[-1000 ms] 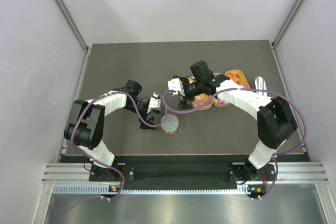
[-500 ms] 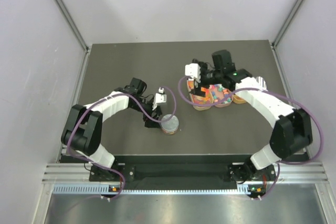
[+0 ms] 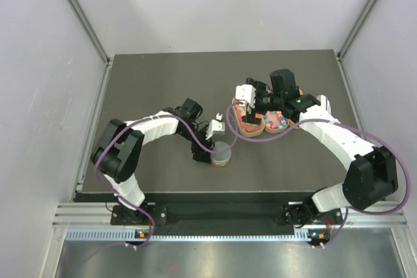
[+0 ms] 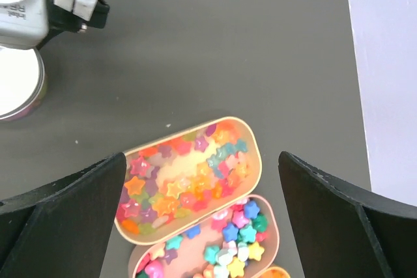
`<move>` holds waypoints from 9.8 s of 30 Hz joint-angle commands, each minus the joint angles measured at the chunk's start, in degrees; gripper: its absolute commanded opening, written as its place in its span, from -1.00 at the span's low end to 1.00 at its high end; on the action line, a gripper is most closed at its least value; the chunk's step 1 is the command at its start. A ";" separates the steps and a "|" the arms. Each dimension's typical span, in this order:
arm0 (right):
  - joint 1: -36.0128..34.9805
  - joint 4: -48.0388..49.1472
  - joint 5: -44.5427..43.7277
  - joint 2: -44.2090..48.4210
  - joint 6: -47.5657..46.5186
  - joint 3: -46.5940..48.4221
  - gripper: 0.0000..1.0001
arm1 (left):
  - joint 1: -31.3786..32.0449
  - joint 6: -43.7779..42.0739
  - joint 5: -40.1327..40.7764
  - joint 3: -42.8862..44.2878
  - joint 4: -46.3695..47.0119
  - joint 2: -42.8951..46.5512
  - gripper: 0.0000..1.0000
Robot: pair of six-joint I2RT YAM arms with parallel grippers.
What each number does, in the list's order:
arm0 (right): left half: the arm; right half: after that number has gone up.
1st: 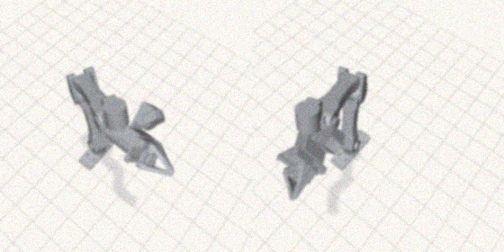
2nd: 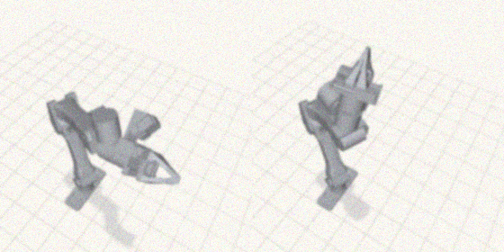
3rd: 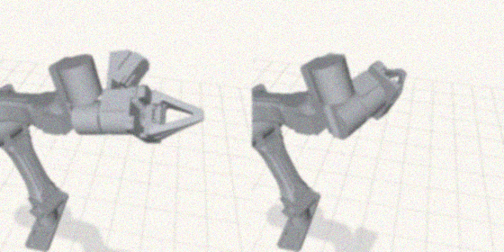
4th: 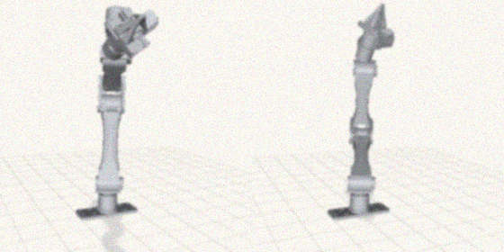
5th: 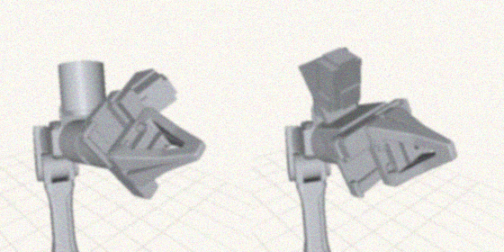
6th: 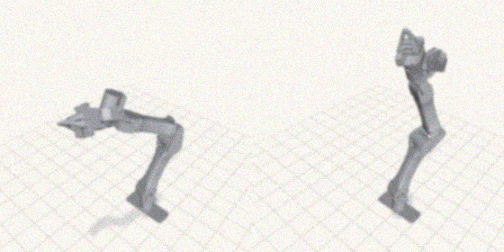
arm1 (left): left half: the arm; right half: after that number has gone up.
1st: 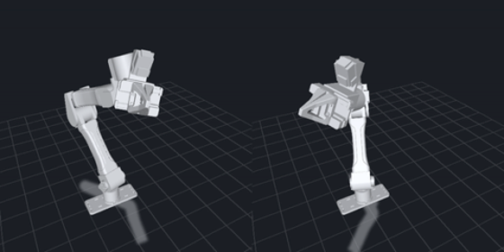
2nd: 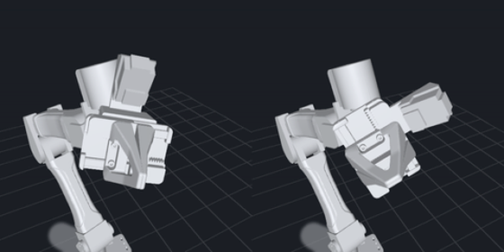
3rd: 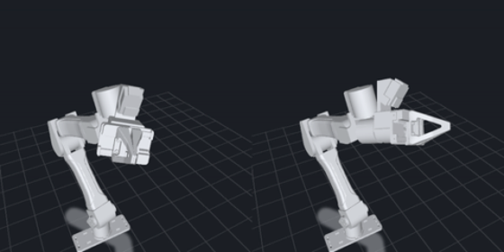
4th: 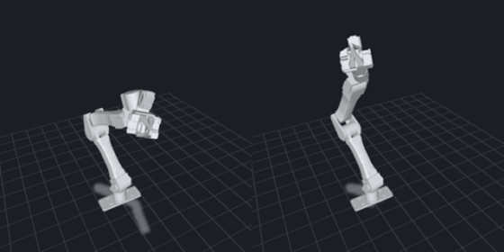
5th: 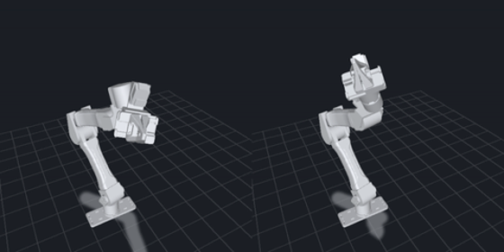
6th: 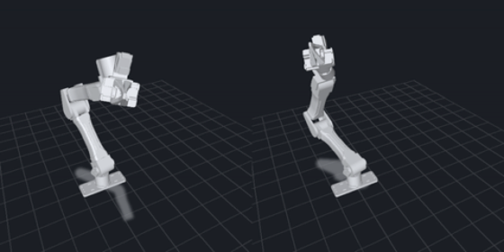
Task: Pack the candies
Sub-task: Screw the bottle lid onto the packing bottle.
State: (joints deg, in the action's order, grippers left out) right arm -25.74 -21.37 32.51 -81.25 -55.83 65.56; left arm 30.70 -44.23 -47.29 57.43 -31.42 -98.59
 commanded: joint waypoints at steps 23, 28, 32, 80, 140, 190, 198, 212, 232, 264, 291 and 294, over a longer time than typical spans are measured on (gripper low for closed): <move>6.49 -4.47 0.44 7.25 -2.78 -4.04 0.99 | 6.74 34.72 7.64 -20.50 54.78 6.83 0.97; 6.66 -6.58 2.73 2.26 -5.59 -0.36 0.99 | 7.36 39.30 9.58 -23.50 66.98 2.71 0.97; 6.58 -14.39 7.29 -1.80 -17.07 2.99 0.99 | 7.62 41.41 12.04 -25.43 75.52 -3.52 0.97; 1.13 -62.75 18.11 -25.71 -88.92 15.56 0.99 | 14.83 28.67 17.14 -25.52 87.32 -15.50 0.62; -10.65 -31.56 7.13 -23.87 -14.86 5.72 0.36 | 13.51 28.93 16.09 -28.95 85.30 -9.70 0.33; -18.12 -11.51 -11.24 -15.96 21.30 -5.88 0.83 | 13.25 19.71 15.91 -30.97 80.99 -6.09 0.70; -16.45 -14.41 -6.68 -13.14 12.15 -2.72 0.99 | 13.07 22.60 13.28 -33.52 84.08 -4.17 0.97; -5.57 -26.52 0.43 -16.13 -8.99 6.77 0.99 | 13.07 27.00 10.20 -26.85 85.03 -10.92 0.97; 1.74 -38.13 12.58 -15.17 -26.59 12.40 0.99 | 12.54 27.44 17.14 -26.58 91.80 -12.07 0.97; 12.29 -53.08 10.03 -20.88 -69.41 13.20 0.99 | 15.80 36.58 9.76 -13.67 94.26 -24.55 0.86; 7.19 -59.23 15.56 -26.94 -83.20 15.74 0.99 | 16.76 31.66 9.67 -17.09 91.98 -24.20 0.41; 6.84 -59.40 15.74 -27.20 -84.00 15.74 0.99 | 16.68 31.75 9.58 -17.00 91.54 -24.28 0.41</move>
State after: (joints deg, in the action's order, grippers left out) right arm -17.98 -75.46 44.47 -108.44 -113.40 78.89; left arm 46.81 -9.63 -37.08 42.11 67.26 -121.75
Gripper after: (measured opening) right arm 0.996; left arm 0.863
